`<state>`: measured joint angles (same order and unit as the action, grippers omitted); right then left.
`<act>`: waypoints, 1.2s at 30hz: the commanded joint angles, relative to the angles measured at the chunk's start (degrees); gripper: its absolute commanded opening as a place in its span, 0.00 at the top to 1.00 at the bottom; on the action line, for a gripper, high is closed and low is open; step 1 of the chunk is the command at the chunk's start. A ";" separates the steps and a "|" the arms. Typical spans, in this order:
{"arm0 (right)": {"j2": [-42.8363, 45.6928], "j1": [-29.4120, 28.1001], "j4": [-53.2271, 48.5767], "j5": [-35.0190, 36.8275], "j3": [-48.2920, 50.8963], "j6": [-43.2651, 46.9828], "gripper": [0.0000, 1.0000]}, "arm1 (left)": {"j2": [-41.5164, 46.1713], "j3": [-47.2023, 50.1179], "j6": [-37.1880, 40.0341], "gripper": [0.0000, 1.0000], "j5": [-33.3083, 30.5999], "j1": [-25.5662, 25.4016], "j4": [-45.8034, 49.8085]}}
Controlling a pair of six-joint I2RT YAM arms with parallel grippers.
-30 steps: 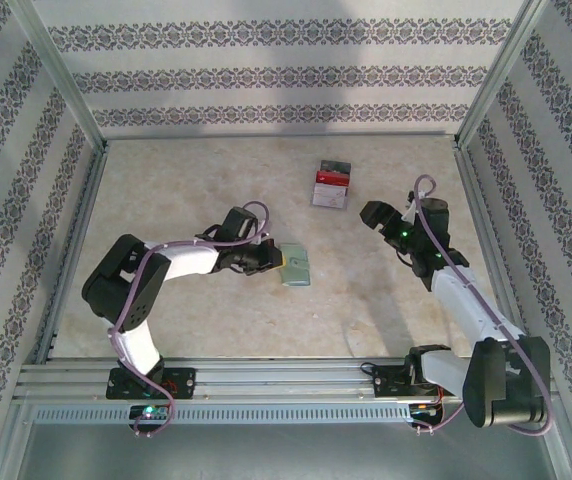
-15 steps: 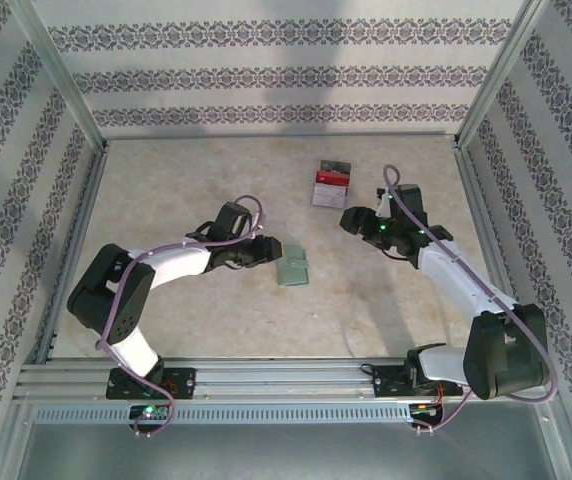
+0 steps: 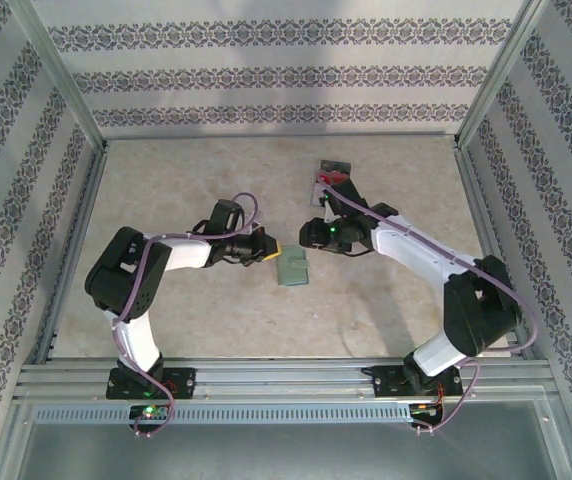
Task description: Take the credit cards out of the card holder
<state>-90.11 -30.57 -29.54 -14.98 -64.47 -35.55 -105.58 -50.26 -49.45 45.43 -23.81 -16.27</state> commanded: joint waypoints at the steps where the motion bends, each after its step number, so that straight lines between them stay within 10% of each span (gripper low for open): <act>1: -3.57 -2.66 -5.44 3.26 -3.59 -0.31 0.56 | -2.15 -1.70 -2.05 1.00 4.69 0.46 -5.77; 36: -19.04 -11.00 -8.96 12.65 -12.92 -1.37 0.69 | -9.71 -2.37 -0.65 1.00 4.26 0.46 -2.36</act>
<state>-108.14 -41.04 -36.91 -4.54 -75.77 -37.50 -113.32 -53.15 -49.82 50.17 -23.81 -18.92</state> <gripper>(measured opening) 0.304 0.057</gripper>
